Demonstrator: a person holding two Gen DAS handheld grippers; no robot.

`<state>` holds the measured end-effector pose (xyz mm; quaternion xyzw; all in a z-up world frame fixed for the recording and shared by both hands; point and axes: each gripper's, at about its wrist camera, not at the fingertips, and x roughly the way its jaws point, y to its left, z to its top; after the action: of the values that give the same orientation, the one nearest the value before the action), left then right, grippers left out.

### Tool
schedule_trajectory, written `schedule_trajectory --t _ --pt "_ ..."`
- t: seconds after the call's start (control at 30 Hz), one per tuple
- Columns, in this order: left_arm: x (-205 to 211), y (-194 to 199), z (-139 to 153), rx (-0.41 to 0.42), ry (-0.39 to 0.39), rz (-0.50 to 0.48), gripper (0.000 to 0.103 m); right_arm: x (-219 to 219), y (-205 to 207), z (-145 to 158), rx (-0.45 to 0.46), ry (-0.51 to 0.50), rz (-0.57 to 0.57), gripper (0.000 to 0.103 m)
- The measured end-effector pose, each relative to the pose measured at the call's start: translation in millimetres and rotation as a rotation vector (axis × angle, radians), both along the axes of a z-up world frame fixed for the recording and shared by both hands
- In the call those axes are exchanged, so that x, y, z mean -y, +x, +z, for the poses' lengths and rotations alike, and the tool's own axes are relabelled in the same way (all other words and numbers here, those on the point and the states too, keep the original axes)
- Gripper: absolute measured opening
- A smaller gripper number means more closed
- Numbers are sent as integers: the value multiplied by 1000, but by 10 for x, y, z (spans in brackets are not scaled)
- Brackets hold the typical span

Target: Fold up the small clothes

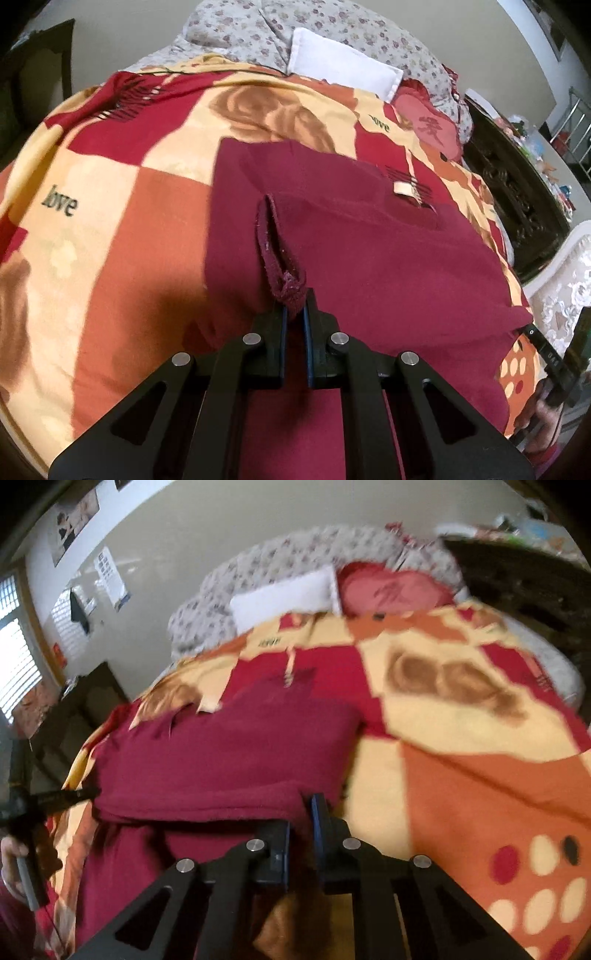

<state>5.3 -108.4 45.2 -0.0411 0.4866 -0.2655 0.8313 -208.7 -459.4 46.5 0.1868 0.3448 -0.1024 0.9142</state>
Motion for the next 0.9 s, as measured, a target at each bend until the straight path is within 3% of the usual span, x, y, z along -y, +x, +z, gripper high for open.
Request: schedule_trajectory --t 0.07,0.17,0.23,0.3,0.43,0.63,0.77,0.9 --pt "69 -9 -107 4 45 -5 6 6 60 -131 -67 20 1 9" --pt "45 17 -211 -29 35 3 7 4 113 -353 -173 37 12 10" --pt "-1 8 -194 -33 16 1 9 47 24 -328 -160 79 10 13" --pt "-28 -18 -138 -23 17 -10 9 67 -65 -231 -164 75 -12 35" --pt "-79 -86 -23 -14 29 -9 17 28 -213 -7 -135 78 -7 36" --pt "-124 -196 124 46 46 13 17 -232 -169 317 -18 65 57 36" --pt "-52 -150 103 52 57 30 27 -388 183 211 -56 61 97 36" --pt "15 -37 -9 53 104 55 29 -433 442 65 -87 49 101 36"
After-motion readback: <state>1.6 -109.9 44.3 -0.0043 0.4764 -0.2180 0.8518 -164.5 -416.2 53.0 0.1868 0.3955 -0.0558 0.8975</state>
